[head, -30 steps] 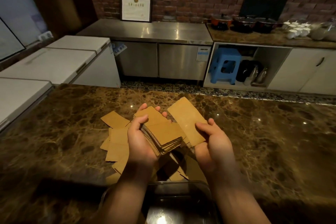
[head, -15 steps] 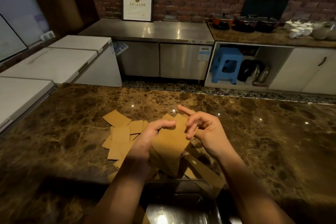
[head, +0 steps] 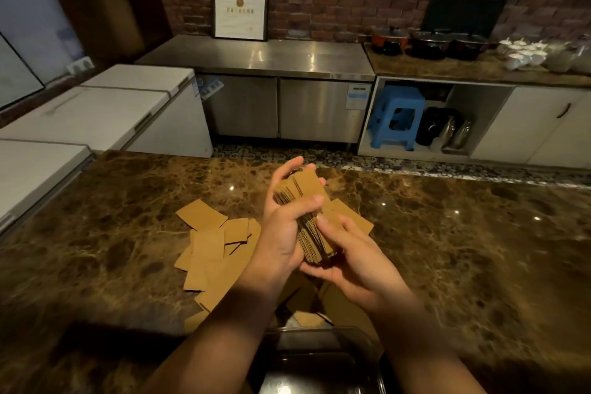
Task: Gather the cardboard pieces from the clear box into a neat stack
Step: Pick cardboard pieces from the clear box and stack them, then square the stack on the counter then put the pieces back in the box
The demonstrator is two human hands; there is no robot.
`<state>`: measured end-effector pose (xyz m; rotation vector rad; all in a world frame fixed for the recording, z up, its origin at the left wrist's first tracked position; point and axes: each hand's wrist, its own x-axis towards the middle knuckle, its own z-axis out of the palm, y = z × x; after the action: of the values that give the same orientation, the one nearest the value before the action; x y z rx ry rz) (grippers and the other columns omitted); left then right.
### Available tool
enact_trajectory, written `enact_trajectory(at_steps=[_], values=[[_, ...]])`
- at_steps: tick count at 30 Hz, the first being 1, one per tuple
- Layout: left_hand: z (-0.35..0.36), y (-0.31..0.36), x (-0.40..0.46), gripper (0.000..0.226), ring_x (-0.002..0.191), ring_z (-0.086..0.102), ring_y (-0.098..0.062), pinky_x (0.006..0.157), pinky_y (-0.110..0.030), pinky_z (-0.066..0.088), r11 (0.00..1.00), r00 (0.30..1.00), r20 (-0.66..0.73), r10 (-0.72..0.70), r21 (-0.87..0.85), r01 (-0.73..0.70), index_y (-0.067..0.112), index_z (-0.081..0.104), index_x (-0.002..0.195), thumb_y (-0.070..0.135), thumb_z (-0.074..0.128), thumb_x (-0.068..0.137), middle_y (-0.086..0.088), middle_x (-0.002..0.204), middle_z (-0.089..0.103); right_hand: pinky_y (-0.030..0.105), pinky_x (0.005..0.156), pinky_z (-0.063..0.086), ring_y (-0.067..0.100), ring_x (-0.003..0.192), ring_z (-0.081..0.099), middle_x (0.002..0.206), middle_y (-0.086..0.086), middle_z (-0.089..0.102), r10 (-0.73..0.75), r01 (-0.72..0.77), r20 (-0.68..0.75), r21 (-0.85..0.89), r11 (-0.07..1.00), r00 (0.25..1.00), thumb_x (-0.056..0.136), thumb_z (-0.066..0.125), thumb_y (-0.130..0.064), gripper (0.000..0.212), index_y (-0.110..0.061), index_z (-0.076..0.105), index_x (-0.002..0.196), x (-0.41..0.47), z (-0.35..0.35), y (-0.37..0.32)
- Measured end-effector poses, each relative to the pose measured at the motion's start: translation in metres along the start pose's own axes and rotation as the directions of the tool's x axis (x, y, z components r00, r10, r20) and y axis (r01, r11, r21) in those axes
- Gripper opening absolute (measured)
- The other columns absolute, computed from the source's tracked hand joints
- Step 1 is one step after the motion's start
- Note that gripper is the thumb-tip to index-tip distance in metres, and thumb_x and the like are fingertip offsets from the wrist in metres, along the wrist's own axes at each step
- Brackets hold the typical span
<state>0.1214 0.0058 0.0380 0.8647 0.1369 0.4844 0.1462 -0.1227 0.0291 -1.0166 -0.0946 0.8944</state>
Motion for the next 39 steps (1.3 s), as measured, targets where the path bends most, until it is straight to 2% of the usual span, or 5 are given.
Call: enact_trajectory(at_steps=[4, 10, 16, 24, 39], values=[[0.017, -0.027, 0.022, 0.071, 0.099, 0.071, -0.022, 0.077, -0.033, 0.058, 0.981, 0.987, 0.057, -0.152, 0.130, 0.144, 0.030, 0.064, 0.129, 0.000, 0.076, 0.066, -0.008, 0.115, 0.072, 0.037, 0.073, 0.062, 0.023, 0.097, 0.075, 0.105, 0.009, 0.077, -0.279, 0.256, -0.173, -0.145, 0.956, 0.945, 0.078, 0.081, -0.011, 0.054, -0.023, 0.056, 0.124, -0.005, -0.038, -0.011], [0.052, -0.106, 0.028, 0.062, 0.095, 0.073, -0.017, 0.077, -0.033, 0.062, 0.860, 0.928, -0.093, -0.361, 0.351, 0.370, 0.026, 0.064, 0.119, 0.048, 0.086, 0.066, -0.006, 0.114, 0.069, 0.004, 0.082, 0.039, -0.021, 0.105, 0.045, 0.110, -0.026, 0.045, -0.742, 0.137, -0.141, -0.944, 0.301, 0.656, 0.079, 0.081, -0.012, 0.063, -0.056, 0.042, 0.102, -0.009, -0.125, -0.016], [0.052, -0.179, 0.017, 0.014, 0.075, 0.070, -0.008, 0.061, -0.021, 0.054, 0.802, 0.937, -0.195, -0.291, 0.485, 0.350, 0.013, 0.065, 0.091, 0.027, 0.068, 0.090, -0.005, 0.090, 0.071, 0.043, 0.080, 0.056, 0.014, 0.096, 0.064, 0.107, 0.003, 0.060, -0.624, 0.304, -0.429, -0.607, 0.735, 0.653, 0.082, 0.073, -0.042, 0.030, -0.039, 0.046, 0.095, -0.006, -0.172, 0.025], [0.040, -0.186, 0.027, 0.013, 0.094, 0.068, -0.013, 0.076, -0.027, 0.055, 0.786, 0.977, -0.072, -0.201, 0.584, 0.204, 0.023, 0.070, 0.093, 0.011, 0.065, 0.092, -0.001, 0.103, 0.073, 0.022, 0.070, 0.059, 0.007, 0.094, 0.070, 0.103, -0.009, 0.071, -0.670, 0.323, -0.644, -0.587, 0.742, 0.369, 0.091, 0.069, -0.028, 0.018, -0.033, 0.066, 0.109, 0.013, -0.171, 0.033], [0.035, -0.179, 0.030, 0.026, 0.087, 0.069, -0.018, 0.073, -0.030, 0.056, 0.867, 0.986, -0.027, -0.164, 0.473, 0.157, 0.024, 0.071, 0.084, 0.017, 0.050, 0.097, 0.001, 0.086, 0.074, 0.016, 0.070, 0.052, 0.000, 0.085, 0.068, 0.092, -0.012, 0.075, -0.563, 0.427, -0.701, -0.389, 0.817, 0.438, 0.094, 0.044, -0.027, 0.029, -0.024, 0.072, 0.096, 0.024, -0.163, 0.021]])
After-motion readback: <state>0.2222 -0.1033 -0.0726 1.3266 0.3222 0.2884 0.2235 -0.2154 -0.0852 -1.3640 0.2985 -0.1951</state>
